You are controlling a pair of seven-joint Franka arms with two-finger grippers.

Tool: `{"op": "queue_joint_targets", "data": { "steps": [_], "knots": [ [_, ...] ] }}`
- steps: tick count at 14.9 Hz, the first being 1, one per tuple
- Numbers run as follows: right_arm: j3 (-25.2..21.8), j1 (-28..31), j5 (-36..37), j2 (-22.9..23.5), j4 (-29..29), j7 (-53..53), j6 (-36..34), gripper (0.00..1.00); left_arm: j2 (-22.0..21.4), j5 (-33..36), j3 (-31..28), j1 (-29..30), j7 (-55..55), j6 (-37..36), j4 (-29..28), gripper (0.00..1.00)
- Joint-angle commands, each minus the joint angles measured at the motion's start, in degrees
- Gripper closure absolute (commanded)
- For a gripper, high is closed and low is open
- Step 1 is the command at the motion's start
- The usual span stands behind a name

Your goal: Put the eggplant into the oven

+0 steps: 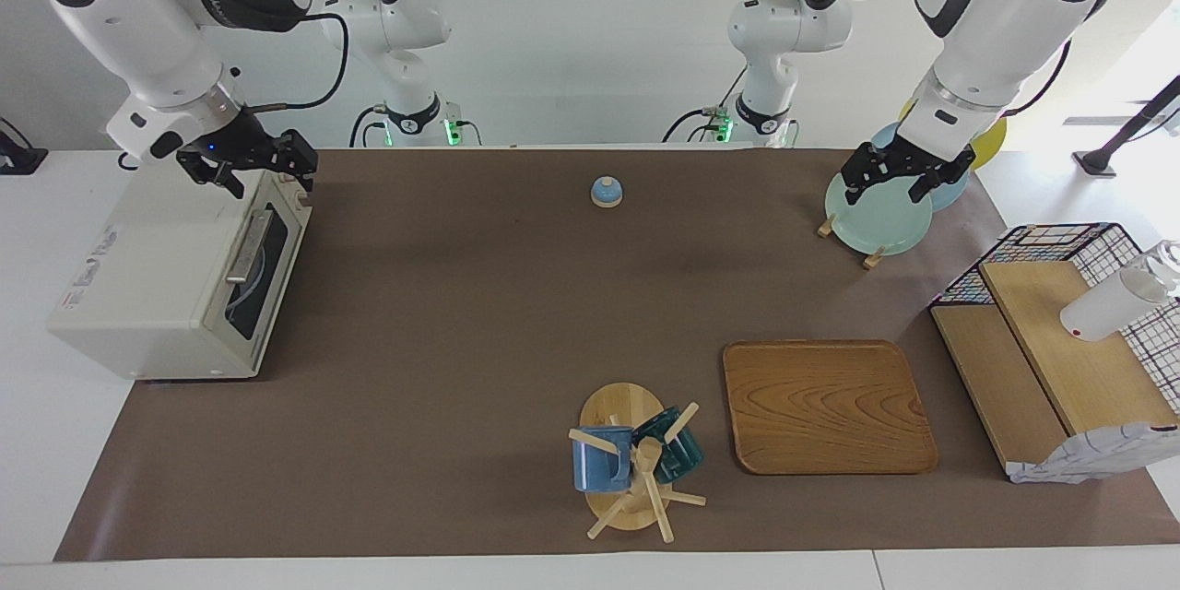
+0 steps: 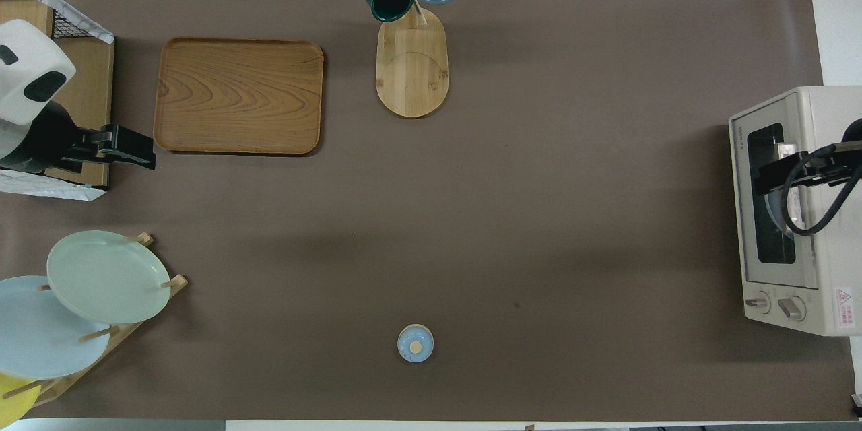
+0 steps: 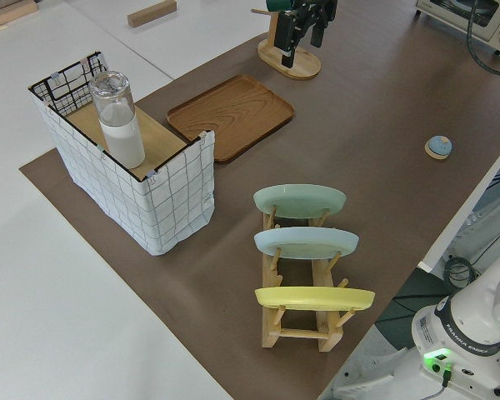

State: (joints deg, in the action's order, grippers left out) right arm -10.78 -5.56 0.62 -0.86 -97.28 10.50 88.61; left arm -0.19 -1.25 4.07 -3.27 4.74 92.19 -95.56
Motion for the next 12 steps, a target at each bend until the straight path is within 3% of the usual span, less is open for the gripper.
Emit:
{"op": "queue_joint_targets", "data": {
  "steps": [1,12],
  "knots": [
    [0.9,1.6,0.4,0.7,2.0,-0.6,-1.6,0.0,-0.5,0.6,0.2,0.5,-0.2,-0.8,-0.1,0.0],
    [1.9,1.4,-0.3,0.2,2.2,-1.0,-0.3,0.0,-0.5,0.6,0.2,0.5,-0.2,-0.8,-0.1,0.0]
  ]
}}
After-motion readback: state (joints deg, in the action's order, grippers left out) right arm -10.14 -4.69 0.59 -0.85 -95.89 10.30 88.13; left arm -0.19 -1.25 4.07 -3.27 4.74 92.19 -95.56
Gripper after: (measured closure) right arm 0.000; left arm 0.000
